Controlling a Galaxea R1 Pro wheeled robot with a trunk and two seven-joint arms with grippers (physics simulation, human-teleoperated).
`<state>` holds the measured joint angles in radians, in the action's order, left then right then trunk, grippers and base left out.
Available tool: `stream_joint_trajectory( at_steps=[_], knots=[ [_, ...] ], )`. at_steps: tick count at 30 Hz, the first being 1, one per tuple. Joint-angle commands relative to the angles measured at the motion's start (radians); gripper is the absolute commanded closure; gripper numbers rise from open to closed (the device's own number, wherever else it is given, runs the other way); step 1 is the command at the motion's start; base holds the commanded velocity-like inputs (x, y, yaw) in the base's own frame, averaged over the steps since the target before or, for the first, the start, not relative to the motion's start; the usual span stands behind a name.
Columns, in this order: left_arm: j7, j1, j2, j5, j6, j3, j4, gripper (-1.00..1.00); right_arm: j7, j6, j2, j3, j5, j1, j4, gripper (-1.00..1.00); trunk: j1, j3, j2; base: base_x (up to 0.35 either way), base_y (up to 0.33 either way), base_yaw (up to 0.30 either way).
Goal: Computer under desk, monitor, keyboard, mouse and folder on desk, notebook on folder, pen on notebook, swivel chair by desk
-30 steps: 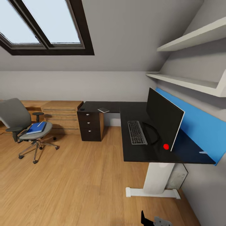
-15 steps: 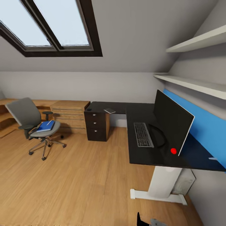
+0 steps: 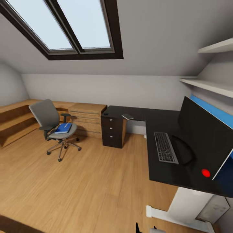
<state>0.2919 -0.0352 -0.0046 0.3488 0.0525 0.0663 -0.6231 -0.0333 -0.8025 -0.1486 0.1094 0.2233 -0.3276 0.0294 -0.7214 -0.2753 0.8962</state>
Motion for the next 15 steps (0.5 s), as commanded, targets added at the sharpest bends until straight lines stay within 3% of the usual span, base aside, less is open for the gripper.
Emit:
stream_joint_trajectory(
  at_steps=[1, 8, 10, 15],
  knots=[
    [0.007, 0.000, 0.001, 0.011, 0.004, 0.006, -0.001, -1.00, -0.003, -0.003, 0.000, 0.009, 0.007, -0.001, -0.001, -1.00, -0.001, -0.001, 0.001, 0.333, 0.040, 0.281],
    [0.007, 0.000, 0.001, 0.010, 0.004, 0.007, -0.001, -1.00, -0.003, -0.003, 0.000, 0.009, 0.007, -0.001, -0.001, -1.00, -0.001, -0.003, 0.001, 0.321, 0.037, 0.281],
    [0.007, 0.000, 0.000, 0.010, 0.042, 0.008, 0.005, -1.00, -0.003, -0.003, 0.000, 0.009, 0.007, -0.001, -0.001, -1.00, -0.001, -0.004, 0.001, 0.170, 0.037, 0.250],
    [0.007, 0.000, 0.000, 0.010, 0.072, 0.007, 0.014, -1.00, -0.003, -0.003, 0.002, 0.008, 0.008, -0.001, -0.001, -1.00, -0.001, -0.006, 0.001, 0.168, 0.142, 0.128]
  ],
)
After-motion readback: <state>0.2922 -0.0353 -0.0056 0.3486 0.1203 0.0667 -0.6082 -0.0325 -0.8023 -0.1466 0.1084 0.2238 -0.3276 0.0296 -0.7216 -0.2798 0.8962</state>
